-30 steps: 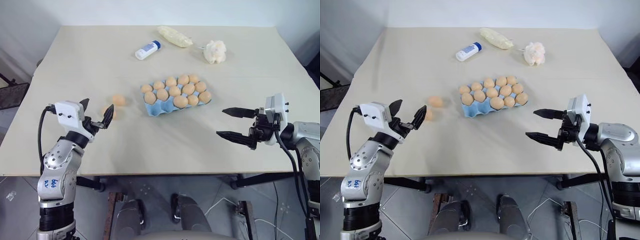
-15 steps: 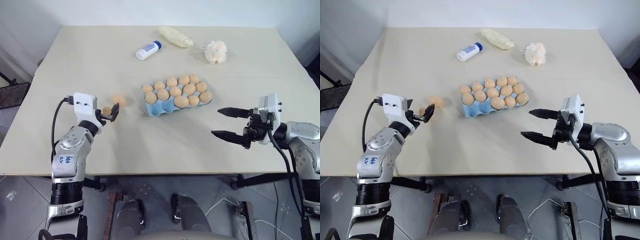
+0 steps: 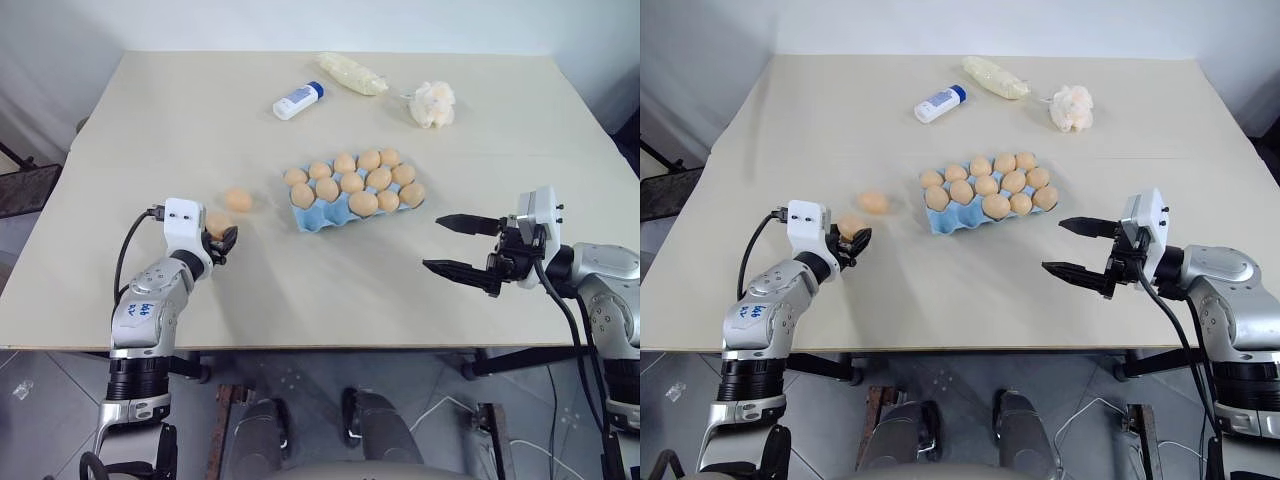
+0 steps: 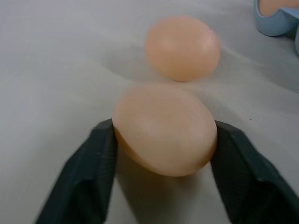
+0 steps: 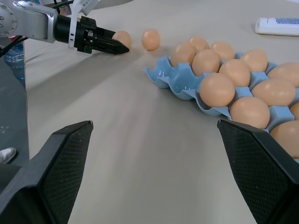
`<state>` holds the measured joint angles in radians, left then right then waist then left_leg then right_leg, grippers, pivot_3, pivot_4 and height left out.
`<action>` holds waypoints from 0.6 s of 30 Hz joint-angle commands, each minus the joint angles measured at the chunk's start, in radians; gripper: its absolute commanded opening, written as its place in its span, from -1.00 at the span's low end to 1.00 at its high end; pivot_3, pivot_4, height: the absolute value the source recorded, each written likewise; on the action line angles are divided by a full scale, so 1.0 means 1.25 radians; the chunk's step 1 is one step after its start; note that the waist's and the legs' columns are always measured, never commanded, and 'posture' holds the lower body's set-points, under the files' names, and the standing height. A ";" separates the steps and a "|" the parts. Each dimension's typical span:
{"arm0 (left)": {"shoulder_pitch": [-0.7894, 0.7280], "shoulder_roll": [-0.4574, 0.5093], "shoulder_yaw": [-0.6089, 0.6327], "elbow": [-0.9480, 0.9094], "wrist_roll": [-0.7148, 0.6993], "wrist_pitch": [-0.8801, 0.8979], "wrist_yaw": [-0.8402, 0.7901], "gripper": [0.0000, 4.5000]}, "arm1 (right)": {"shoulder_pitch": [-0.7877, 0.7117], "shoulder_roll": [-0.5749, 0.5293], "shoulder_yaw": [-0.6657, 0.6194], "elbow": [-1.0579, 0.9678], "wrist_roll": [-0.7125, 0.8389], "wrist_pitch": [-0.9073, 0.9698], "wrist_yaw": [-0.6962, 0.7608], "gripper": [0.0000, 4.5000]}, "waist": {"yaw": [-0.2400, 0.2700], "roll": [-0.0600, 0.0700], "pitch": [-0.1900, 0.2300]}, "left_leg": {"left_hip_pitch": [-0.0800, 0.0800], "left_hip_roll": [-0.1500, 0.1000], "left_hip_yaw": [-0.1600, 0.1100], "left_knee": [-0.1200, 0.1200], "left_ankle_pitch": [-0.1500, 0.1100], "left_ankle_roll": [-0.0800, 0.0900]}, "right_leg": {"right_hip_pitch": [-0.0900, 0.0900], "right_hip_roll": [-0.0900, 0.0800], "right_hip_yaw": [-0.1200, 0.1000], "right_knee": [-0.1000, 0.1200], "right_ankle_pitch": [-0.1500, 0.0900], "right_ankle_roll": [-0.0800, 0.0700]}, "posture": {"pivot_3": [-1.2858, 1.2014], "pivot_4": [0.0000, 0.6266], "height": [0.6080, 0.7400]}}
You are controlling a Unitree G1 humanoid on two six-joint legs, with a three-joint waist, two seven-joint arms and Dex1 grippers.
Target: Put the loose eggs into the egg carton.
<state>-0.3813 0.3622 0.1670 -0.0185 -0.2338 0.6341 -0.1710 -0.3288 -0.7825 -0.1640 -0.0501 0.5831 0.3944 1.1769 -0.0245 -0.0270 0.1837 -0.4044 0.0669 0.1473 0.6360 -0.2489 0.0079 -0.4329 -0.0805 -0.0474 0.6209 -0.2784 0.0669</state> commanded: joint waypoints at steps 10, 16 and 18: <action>-0.016 0.039 0.001 -0.043 0.002 -0.168 -0.112 -0.23 | -0.006 -0.005 -0.015 0.000 -0.005 -0.010 0.005 1.00 | 0.000 0.000 0.000 | 0.000 0.000 0.000 0.000 0.000 0.000 | 0.000 0.000 0.000 0.000 0.000 0.000 | 0.03 -0.52 1.00; -0.063 0.072 -0.029 -0.061 -0.031 -0.219 -0.244 -0.23 | 0.001 -0.002 -0.019 0.000 -0.006 -0.015 0.002 1.00 | 0.000 0.000 0.000 | 0.000 0.000 0.000 0.000 0.000 0.000 | 0.000 0.000 0.000 0.000 0.000 0.000 | 0.03 -0.52 1.00; -0.101 0.070 -0.035 -0.048 -0.045 -0.228 -0.274 -0.23 | 0.004 -0.002 -0.021 -0.001 -0.005 -0.016 0.002 1.00 | 0.001 0.000 0.000 | 0.000 0.000 0.000 0.000 0.000 0.000 | 0.000 0.000 0.000 0.000 0.000 0.000 | 0.03 -0.52 1.00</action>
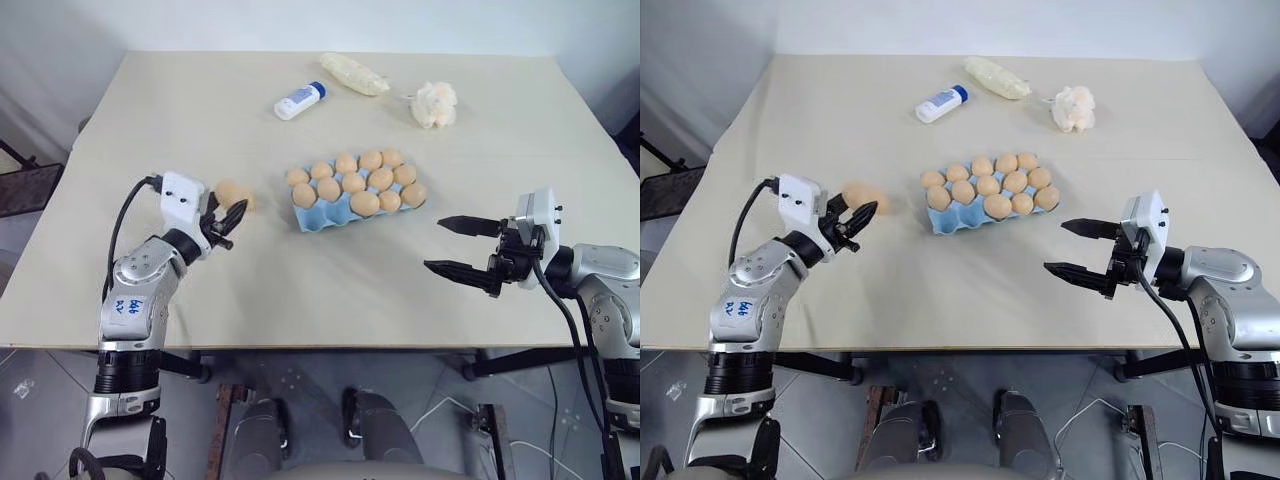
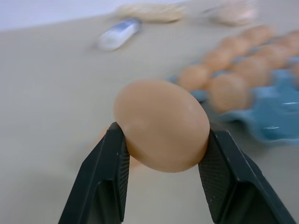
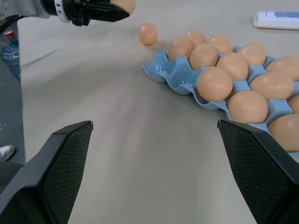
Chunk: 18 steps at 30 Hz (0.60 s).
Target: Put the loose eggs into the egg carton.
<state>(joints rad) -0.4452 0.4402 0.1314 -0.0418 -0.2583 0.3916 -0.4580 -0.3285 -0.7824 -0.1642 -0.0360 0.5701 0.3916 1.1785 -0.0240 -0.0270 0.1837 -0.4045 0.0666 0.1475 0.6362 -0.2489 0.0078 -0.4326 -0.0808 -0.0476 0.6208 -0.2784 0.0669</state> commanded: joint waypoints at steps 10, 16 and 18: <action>-0.275 -0.086 -0.154 0.304 0.027 -0.156 -0.217 -0.23 | 0.019 0.008 -0.034 -0.020 0.011 -0.034 -0.005 1.00 | 0.018 0.000 0.000 | 0.000 -0.002 0.000 0.004 0.000 0.002 | 0.001 0.003 -0.001 0.000 0.001 0.001 | 0.03 -0.52 1.00; -0.379 -0.152 -0.192 0.536 0.078 -0.242 -0.249 -0.23 | 0.060 0.008 -0.052 -0.053 0.019 -0.031 -0.026 1.00 | 0.016 0.000 0.000 | -0.002 -0.001 0.000 0.009 -0.004 0.005 | 0.002 0.003 -0.001 0.000 0.001 0.002 | 0.03 -0.52 1.00; -0.443 -0.190 -0.194 0.655 0.097 -0.294 -0.246 -0.23 | 0.096 0.010 -0.071 -0.084 0.024 -0.027 -0.046 1.00 | 0.020 -0.001 0.000 | -0.002 -0.001 0.000 0.009 -0.004 0.006 | 0.002 0.003 -0.001 0.000 0.001 0.002 | 0.03 -0.52 1.00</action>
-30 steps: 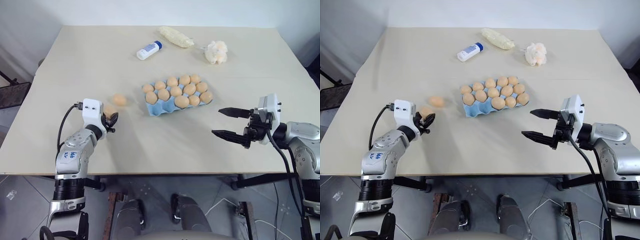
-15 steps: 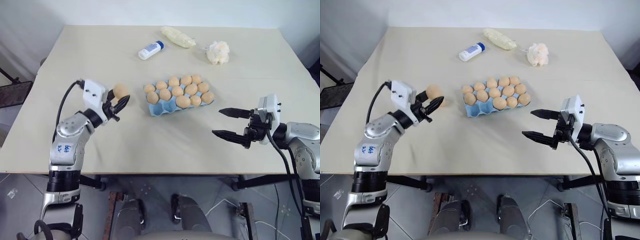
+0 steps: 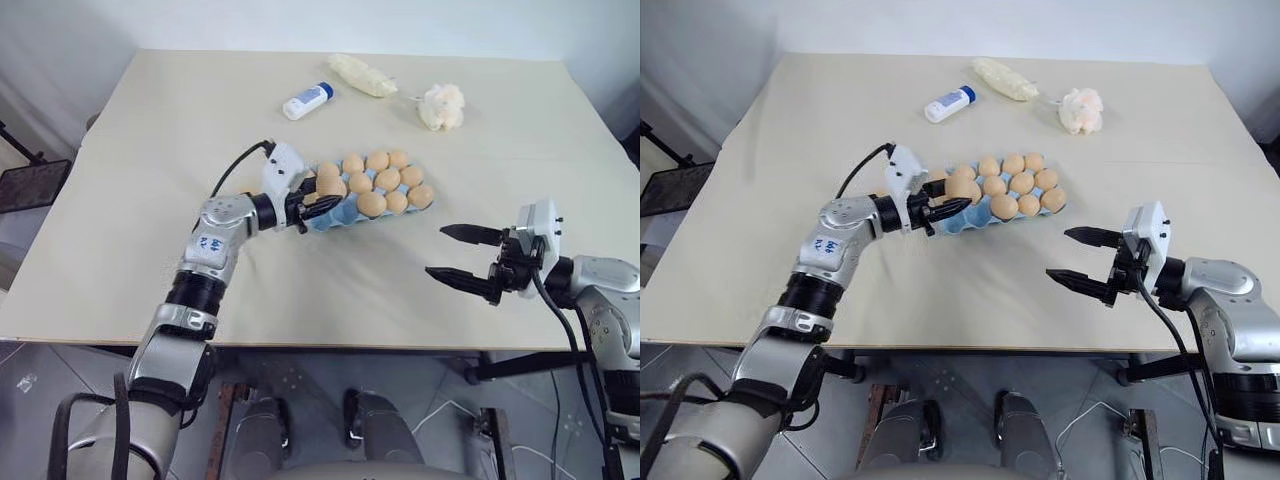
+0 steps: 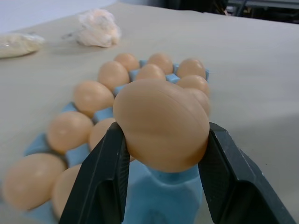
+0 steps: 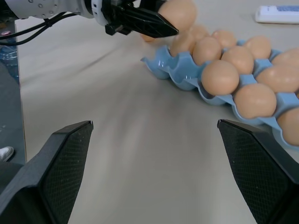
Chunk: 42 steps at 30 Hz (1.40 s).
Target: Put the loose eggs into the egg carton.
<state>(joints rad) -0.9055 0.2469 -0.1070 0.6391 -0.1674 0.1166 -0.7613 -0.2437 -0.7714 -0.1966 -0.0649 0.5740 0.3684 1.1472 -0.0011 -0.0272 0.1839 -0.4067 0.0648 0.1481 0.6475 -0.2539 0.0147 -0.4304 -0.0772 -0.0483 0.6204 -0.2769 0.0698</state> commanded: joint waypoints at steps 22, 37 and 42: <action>-0.115 -0.032 0.041 0.162 0.056 -0.106 -0.035 0.98 | 0.115 0.038 -0.133 -0.074 0.081 -0.095 0.006 1.00 | -0.001 -0.001 0.001 | -0.001 -0.001 0.000 0.001 -0.001 0.002 | 0.000 0.003 0.000 -0.001 0.001 0.002 | 0.03 -0.52 1.00; 0.252 0.142 0.260 -0.516 -0.080 0.270 0.141 0.98 | 0.005 0.062 -0.056 -0.035 0.081 -0.086 0.017 1.00 | -0.009 -0.001 0.001 | 0.001 0.001 0.000 0.001 0.000 0.001 | 0.001 -0.001 0.002 0.004 0.001 0.002 | 0.03 -0.52 1.00; 0.449 0.142 0.327 -0.693 -0.119 0.278 0.182 0.98 | -0.019 0.058 -0.036 -0.030 0.079 -0.063 0.011 1.00 | -0.009 -0.001 0.001 | 0.001 0.001 0.000 0.001 0.000 0.000 | 0.001 -0.005 0.002 0.003 0.001 0.002 | 0.03 -0.52 1.00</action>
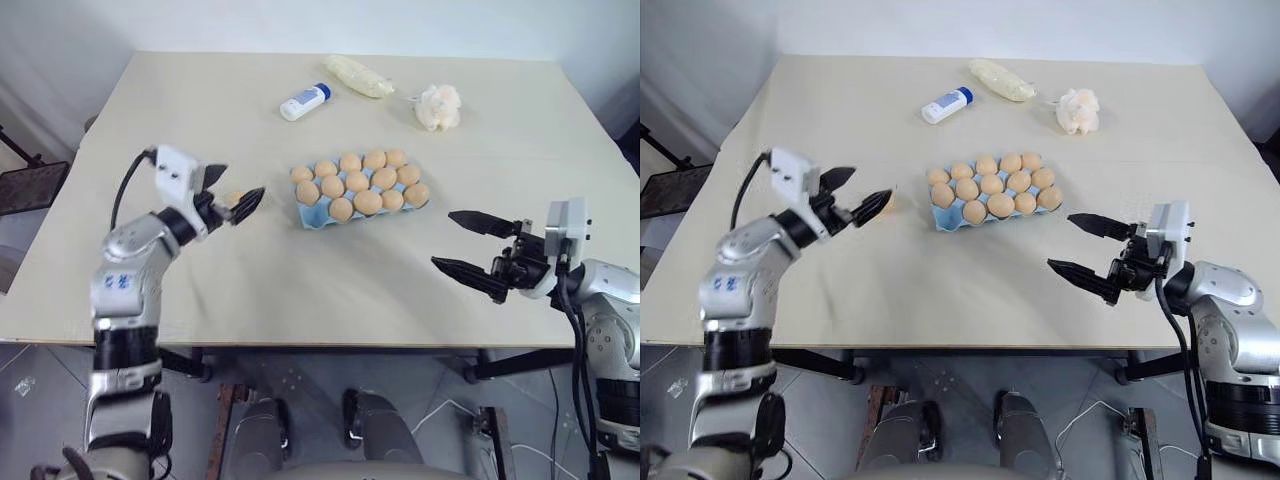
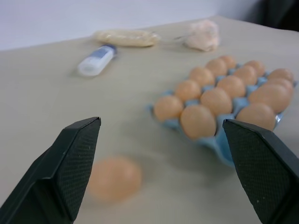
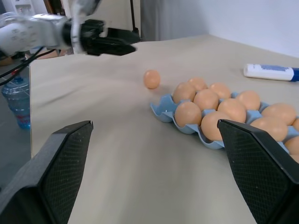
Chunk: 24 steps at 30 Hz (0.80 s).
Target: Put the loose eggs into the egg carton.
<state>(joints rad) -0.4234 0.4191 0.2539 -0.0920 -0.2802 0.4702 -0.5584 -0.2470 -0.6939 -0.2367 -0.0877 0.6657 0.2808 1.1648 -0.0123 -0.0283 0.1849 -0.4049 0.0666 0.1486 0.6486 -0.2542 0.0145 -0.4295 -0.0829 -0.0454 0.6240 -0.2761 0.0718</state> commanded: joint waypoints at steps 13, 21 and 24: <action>0.193 -0.077 0.073 -0.103 -0.023 -0.117 0.150 0.98 | -0.075 -0.007 0.027 0.031 -0.010 0.033 0.014 1.00 | 0.009 0.000 0.000 | 0.000 0.000 0.000 -0.001 -0.002 -0.003 | 0.001 -0.001 0.000 -0.003 0.000 -0.001 | 0.03 -0.52 1.00; -0.031 -0.072 0.003 0.111 0.009 -0.152 0.170 0.98 | -0.081 -0.004 0.035 0.024 -0.017 0.044 0.010 1.00 | 0.010 0.000 0.000 | -0.001 0.000 0.000 0.000 -0.002 -0.003 | 0.000 0.000 -0.001 -0.003 0.001 -0.001 | 0.03 -0.52 1.00; -0.118 -0.070 -0.030 0.235 0.036 -0.183 0.156 0.98 | -0.069 -0.010 0.033 0.010 -0.017 0.050 0.001 1.00 | 0.010 0.000 0.000 | -0.001 0.000 0.000 0.000 -0.002 -0.002 | 0.000 0.001 -0.001 -0.003 0.001 0.000 | 0.03 -0.52 1.00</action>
<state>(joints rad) -0.5450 0.3237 0.2338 0.1554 -0.2566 0.2761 -0.3540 -0.3367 -0.6951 -0.1743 -0.0393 0.6368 0.3385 1.1715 0.0000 -0.0282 0.1848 -0.4058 0.0665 0.1489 0.6484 -0.2565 0.0119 -0.4289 -0.0815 -0.0469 0.6201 -0.2749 0.0718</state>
